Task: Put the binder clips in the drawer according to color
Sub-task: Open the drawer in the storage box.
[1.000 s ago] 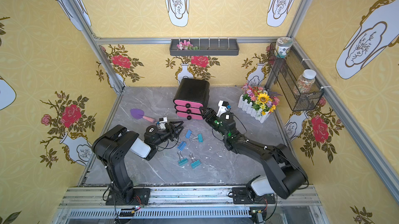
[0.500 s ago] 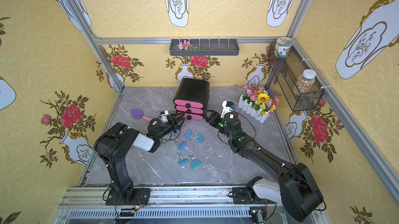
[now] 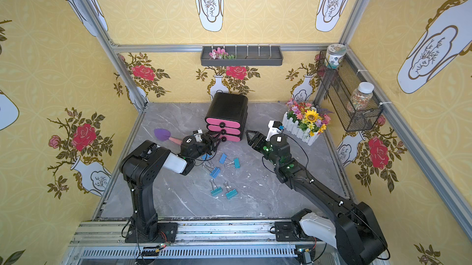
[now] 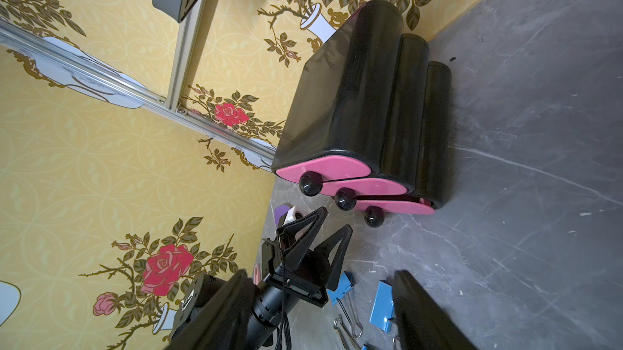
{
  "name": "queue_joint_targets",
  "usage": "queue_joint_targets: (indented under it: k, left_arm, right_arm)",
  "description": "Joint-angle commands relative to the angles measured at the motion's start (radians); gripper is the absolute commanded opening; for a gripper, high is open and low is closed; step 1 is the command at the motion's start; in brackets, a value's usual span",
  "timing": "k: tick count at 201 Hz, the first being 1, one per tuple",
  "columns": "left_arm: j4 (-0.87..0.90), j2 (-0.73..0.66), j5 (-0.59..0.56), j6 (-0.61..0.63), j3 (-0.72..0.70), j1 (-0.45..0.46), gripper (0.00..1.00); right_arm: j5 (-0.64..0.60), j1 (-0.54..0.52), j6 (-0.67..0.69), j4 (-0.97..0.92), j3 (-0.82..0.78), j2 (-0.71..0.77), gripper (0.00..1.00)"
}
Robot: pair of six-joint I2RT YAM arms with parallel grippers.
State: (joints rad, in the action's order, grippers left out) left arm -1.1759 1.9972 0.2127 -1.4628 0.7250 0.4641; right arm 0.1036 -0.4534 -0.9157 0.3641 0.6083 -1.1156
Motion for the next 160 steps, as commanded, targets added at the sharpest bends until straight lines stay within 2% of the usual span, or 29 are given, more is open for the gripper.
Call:
queue_joint_targets:
  k: [1,160]
  left_arm:
    - [0.001,0.021,-0.006,0.019,0.019,-0.001,0.54]
    - [0.019,0.107,-0.032,0.009,0.135,-0.001,0.51]
  right_arm:
    - [0.003,0.004,-0.005,0.017,-0.013,0.005,0.7]
    - [0.031,0.053,-0.034,0.034,-0.059,0.028,0.7]
